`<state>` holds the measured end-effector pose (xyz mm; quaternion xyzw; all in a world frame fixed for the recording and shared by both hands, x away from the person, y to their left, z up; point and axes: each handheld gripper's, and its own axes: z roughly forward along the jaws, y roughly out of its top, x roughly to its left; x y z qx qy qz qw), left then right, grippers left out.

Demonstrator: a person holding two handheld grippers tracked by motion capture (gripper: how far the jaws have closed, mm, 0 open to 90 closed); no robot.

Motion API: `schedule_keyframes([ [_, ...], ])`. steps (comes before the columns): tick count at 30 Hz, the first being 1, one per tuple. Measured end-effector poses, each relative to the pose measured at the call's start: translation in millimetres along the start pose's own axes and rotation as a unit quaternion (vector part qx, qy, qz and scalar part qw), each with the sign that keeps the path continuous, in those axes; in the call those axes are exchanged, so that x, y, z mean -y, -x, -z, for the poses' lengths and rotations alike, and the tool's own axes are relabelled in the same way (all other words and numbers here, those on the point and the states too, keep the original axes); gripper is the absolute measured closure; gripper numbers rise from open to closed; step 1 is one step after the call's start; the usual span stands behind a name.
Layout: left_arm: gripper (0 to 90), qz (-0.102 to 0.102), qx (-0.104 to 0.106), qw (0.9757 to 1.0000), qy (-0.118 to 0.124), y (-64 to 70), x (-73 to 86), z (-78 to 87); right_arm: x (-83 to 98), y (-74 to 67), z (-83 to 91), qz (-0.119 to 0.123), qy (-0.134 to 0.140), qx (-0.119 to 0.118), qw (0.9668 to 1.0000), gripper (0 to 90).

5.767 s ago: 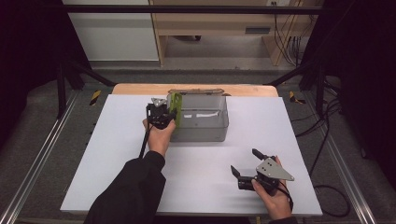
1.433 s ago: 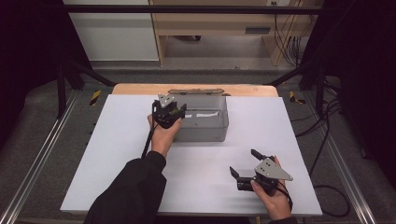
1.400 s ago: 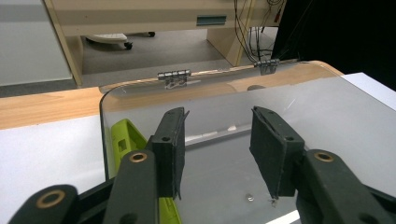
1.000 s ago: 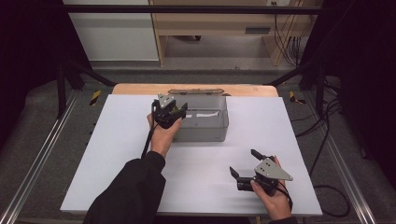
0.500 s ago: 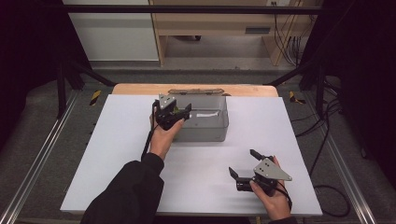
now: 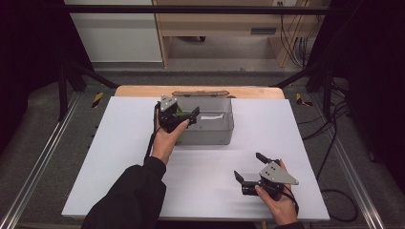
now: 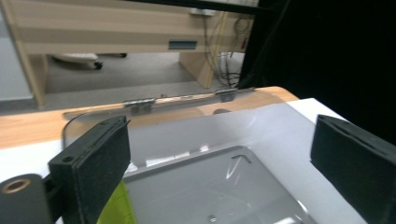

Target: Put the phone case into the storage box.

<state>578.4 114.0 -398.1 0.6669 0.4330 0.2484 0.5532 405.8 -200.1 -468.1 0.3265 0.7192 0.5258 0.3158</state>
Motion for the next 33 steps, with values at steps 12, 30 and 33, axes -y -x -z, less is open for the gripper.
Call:
schedule_keyframes([
  [12,2.8,-0.035,0.018,0.9992,0.01,10.1,-1.1,0.9,-0.3,0.6,0.5,-0.003,0.001,0.001,1.0,3.4],
  [30,2.2,-0.057,0.048,0.9968,0.03,11.3,-5.4,7.0,-0.6,0.7,0.8,-0.004,0.003,-0.001,1.0,3.2],
  [33,2.2,-0.059,0.053,0.9963,0.033,11.1,-6.1,8.0,-0.6,0.6,0.8,-0.005,0.003,-0.002,1.0,3.1],
])
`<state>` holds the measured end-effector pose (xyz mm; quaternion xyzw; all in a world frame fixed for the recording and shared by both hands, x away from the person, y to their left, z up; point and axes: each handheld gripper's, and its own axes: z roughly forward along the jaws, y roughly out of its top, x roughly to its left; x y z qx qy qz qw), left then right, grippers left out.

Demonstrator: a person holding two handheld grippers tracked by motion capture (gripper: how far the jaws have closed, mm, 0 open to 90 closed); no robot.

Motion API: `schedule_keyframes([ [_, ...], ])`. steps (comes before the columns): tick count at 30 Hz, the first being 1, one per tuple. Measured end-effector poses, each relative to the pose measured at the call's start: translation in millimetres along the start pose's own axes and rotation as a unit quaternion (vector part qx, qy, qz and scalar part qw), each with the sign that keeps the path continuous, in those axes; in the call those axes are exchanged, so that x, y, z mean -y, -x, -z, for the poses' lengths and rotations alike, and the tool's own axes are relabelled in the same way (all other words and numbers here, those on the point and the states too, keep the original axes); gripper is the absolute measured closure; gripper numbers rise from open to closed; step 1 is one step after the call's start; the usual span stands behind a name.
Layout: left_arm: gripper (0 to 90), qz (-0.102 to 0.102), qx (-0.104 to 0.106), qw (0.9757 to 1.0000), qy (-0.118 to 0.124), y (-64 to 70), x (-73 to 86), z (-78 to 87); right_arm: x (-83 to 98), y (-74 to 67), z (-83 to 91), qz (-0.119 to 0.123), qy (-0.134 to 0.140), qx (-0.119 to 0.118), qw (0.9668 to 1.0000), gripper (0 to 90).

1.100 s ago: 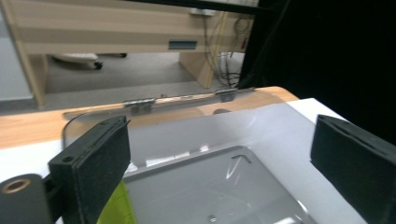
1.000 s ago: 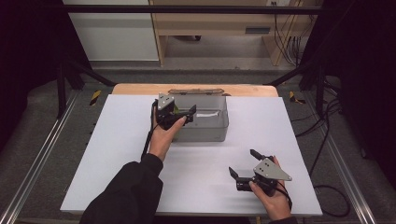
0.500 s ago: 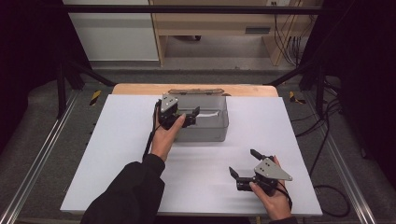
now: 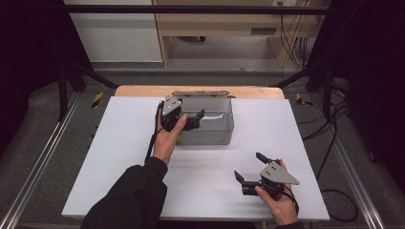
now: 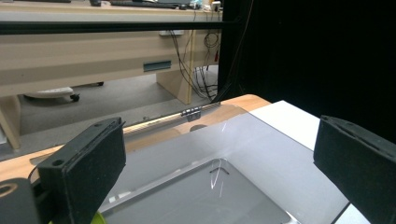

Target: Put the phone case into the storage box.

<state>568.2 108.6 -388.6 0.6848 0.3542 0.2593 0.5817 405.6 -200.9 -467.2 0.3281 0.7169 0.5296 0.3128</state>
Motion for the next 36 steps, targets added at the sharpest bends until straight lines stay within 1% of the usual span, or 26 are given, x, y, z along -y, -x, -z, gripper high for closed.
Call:
schedule_keyframes([
  [7,2.2,0.007,0.006,0.9999,0.008,-1.9,-1.5,2.5,0.0,0.6,-0.1,0.0,0.002,0.0,1.0,3.1],
  [9,2.2,0.006,0.014,0.9998,0.011,-0.2,-2.5,5.0,-0.1,0.6,-0.2,0.0,0.001,0.0,1.0,3.0],
  [11,2.2,0.001,0.014,0.9997,0.019,0.2,-4.9,8.2,0.1,0.6,-0.3,0.0,-0.002,0.003,1.0,3.1],
  [14,1.8,0.006,0.014,0.9996,0.023,-1.4,-9.5,11.6,-0.3,0.4,-0.1,0.001,-0.001,0.003,1.0,3.1],
  [19,1.7,0.009,0.008,0.9994,0.031,-4.7,-14.4,17.6,-1.0,-0.5,0.0,-0.003,0.002,0.0,1.0,3.0],
  [23,1.6,0.004,0.007,0.9993,0.036,-7.8,-19.3,22.9,-1.2,-0.4,-0.3,-0.004,0.002,-0.002,1.0,3.0],
  [27,1.5,0.005,0.005,0.9992,0.039,-11.0,-22.3,29.3,-1.5,-0.5,-0.9,-0.006,0.002,-0.003,1.0,3.0],
  [28,1.5,0.003,0.005,0.9993,0.037,-11.7,-22.8,30.5,-1.5,-0.2,-1.3,-0.005,0.003,-0.003,1.0,3.0],
  [29,1.5,-0.007,0.001,0.9994,0.034,-13.1,-23.9,33.3,-1.5,0.0,-1.5,-0.006,0.003,-0.003,1.0,3.0],
  [31,1.5,-0.012,-0.002,0.9994,0.033,-14.3,-25.8,37.2,-1.5,0.2,-1.5,-0.007,0.004,-0.002,1.0,3.0],
  [33,1.5,-0.007,-0.004,0.9994,0.035,-14.7,-27.5,39.6,-1.6,-0.1,-1.3,-0.007,0.004,-0.002,1.0,3.0],
  [35,1.5,-0.013,-0.013,0.9993,0.033,-15.3,-30.3,44.0,-1.2,-0.7,-1.6,-0.004,0.001,-0.002,1.0,3.0],
  [36,1.5,-0.015,-0.013,0.9993,0.033,-15.6,-31.4,45.4,-0.9,-1.1,-1.8,-0.002,-0.001,-0.003,1.0,3.0],
])
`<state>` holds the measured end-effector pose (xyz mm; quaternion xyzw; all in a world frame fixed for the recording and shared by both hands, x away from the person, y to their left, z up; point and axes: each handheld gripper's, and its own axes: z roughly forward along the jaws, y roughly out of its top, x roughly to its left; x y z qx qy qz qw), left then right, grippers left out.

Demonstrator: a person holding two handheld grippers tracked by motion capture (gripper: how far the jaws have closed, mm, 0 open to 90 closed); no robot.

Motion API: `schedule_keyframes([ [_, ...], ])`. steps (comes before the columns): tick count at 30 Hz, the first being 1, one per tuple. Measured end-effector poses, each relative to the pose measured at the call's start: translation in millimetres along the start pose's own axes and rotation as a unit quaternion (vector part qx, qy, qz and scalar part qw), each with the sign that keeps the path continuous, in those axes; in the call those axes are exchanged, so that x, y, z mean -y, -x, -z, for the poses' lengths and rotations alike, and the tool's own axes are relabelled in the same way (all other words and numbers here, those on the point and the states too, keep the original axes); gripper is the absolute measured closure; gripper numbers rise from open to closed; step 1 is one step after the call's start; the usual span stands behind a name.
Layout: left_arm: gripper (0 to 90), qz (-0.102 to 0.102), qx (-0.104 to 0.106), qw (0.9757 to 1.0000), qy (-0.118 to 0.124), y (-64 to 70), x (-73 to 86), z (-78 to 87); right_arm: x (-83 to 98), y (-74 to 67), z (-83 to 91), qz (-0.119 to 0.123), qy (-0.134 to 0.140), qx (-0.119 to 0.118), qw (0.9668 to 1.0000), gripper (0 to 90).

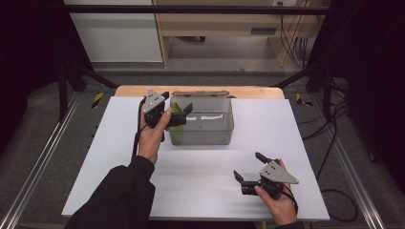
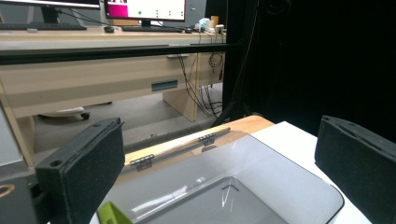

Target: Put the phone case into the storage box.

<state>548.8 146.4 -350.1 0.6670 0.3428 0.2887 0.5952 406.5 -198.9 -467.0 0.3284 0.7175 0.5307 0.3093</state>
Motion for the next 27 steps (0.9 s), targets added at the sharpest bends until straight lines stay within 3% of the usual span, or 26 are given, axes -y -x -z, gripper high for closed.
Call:
schedule_keyframes([
  [3,1.4,0.001,-0.001,1.0,0.005,-1.8,-4.3,3.8,-0.8,-0.8,0.7,0.002,0.002,-0.002,1.0,2.9],
  [6,1.5,0.017,-0.003,0.9998,0.012,-4.3,-6.5,8.4,-1.3,-1.3,0.6,0.002,0.002,-0.002,1.0,2.9],
  [15,1.3,0.018,0.007,0.9997,0.018,-10.2,-7.7,20.8,-1.2,-1.9,-0.1,0.008,0.0,0.003,1.0,2.7],
  [27,1.3,0.027,0.0,0.999,0.035,-26.8,-8.3,33.4,-1.6,-2.6,1.7,0.006,0.003,0.002,1.0,2.7],
])
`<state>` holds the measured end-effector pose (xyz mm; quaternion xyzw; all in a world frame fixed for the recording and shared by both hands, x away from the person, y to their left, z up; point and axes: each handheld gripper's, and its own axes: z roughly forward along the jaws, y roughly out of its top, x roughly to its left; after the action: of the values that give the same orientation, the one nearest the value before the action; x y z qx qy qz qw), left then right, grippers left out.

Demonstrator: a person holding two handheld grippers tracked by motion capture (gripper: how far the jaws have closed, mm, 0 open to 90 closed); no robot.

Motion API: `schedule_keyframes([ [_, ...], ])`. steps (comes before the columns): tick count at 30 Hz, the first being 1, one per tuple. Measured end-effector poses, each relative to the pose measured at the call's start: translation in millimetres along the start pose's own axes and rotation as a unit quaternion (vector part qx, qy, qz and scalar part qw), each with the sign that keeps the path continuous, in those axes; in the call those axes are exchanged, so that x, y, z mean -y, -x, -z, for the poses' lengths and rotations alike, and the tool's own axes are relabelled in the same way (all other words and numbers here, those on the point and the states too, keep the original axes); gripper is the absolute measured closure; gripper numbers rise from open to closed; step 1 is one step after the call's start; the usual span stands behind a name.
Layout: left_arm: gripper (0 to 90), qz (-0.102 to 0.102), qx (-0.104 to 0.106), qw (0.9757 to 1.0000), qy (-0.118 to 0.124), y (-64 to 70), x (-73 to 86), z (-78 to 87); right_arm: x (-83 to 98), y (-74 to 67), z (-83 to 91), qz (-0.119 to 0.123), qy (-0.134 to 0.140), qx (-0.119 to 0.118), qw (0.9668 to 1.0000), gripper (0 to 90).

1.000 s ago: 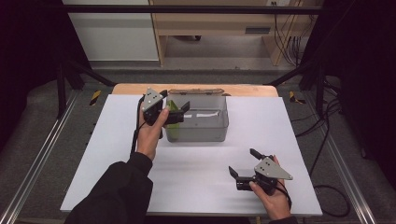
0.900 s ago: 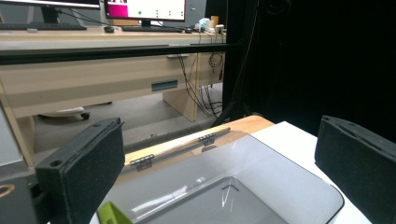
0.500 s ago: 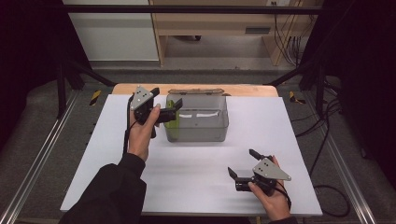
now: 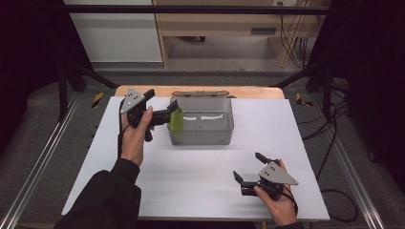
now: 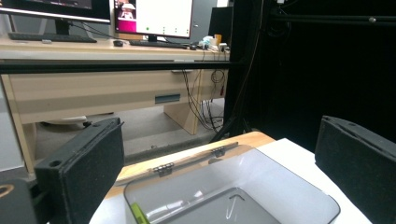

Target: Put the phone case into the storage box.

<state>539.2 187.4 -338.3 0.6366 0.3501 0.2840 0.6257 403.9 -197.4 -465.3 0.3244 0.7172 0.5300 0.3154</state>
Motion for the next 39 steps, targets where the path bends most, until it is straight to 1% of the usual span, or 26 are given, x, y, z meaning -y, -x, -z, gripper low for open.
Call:
schedule_keyframes([
  [3,1.3,0.001,-0.004,1.0,0.003,-5.3,-0.5,4.4,0.2,-0.2,-0.3,0.0,-0.001,0.001,1.0,2.7],
  [7,1.3,-0.004,-0.009,0.9999,0.004,-11.6,-3.7,12.0,-0.3,-0.4,0.2,-0.002,0.0,0.0,1.0,2.7],
  [17,1.3,0.002,-0.029,0.9995,0.013,-27.6,-11.4,35.0,-0.5,0.5,0.4,-0.008,0.0,-0.001,1.0,2.7],
  [21,0.7,-0.003,-0.035,0.9993,0.01,-31.6,-13.6,42.0,-0.7,1.0,0.3,-0.011,0.001,-0.002,0.9999,2.8],
  [23,0.6,-0.008,-0.033,0.9994,0.005,-32.5,-13.9,44.4,-0.7,0.5,0.2,-0.011,0.0,-0.003,0.9999,2.7],
  [27,0.6,-0.015,-0.033,0.9993,0.005,-34.5,-15.1,48.3,-1.0,0.3,0.3,-0.014,0.0,-0.006,0.9999,2.7],
  [33,0.6,-0.009,-0.037,0.9992,0.01,-39.0,-17.1,54.3,-0.9,0.5,0.4,-0.015,0.001,-0.007,0.9999,2.6],
  [39,0.5,-0.011,-0.038,0.9992,0.009,-44.4,-18.5,61.4,-0.8,0.8,0.3,-0.019,0.0,-0.01,0.9998,2.5],
])
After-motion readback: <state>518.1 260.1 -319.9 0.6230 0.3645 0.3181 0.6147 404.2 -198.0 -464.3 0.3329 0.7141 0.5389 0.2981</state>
